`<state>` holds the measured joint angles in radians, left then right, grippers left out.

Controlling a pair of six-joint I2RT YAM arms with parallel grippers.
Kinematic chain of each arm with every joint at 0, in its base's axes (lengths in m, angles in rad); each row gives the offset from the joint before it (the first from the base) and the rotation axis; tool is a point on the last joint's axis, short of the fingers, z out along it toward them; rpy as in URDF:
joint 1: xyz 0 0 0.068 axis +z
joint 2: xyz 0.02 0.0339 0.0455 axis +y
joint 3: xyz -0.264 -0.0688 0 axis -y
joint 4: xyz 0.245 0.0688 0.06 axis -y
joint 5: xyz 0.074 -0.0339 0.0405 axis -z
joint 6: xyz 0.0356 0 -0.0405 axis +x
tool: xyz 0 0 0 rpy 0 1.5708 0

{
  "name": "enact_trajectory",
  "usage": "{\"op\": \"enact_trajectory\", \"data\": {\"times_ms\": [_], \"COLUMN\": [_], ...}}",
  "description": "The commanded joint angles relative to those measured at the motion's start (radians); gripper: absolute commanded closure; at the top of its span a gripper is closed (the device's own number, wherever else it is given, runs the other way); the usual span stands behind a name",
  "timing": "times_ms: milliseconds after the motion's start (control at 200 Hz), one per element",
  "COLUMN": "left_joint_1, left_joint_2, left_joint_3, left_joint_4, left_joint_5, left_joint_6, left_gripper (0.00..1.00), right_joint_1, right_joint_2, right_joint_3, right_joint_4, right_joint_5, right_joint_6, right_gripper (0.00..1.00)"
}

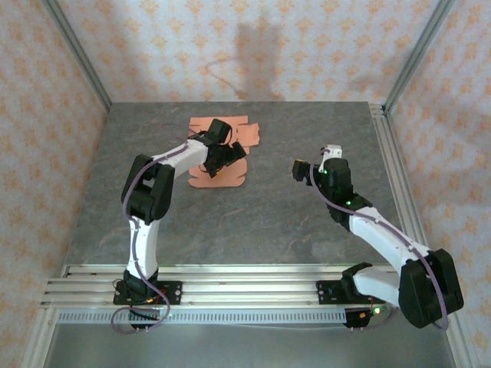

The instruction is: Fold the paper box

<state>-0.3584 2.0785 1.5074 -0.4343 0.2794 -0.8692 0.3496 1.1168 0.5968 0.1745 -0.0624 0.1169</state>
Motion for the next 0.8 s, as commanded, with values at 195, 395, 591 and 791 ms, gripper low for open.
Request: {"op": "enact_trajectory", "data": {"times_ms": [195,395,591,791], "left_joint_1": [-0.007,-0.028,-0.027,-0.025], "left_joint_2": [-0.293,-0.514,-0.699,-0.838], "left_joint_3": [-0.366,-0.534,-0.659,-0.723], "left_joint_4": [0.002,0.01,0.062,0.016], "left_joint_5": [-0.059,-0.196,-0.34,-0.433], "left_joint_6": [0.03,0.03,-0.005,-0.033], "left_gripper": [0.0,0.0,0.0,0.0], "right_joint_1": [-0.079,-0.073,-0.001,0.028], "right_joint_2": [0.082,0.25,0.422,0.607], "right_joint_3": [0.066,0.171,0.273,0.33], "right_joint_4": [0.028,0.057,0.03,0.143], "right_joint_5": [-0.24,-0.377,-0.368,-0.379], "right_joint_6": [0.176,0.371,0.439,0.616], "right_gripper": [0.01,0.04,0.01,0.04]}}
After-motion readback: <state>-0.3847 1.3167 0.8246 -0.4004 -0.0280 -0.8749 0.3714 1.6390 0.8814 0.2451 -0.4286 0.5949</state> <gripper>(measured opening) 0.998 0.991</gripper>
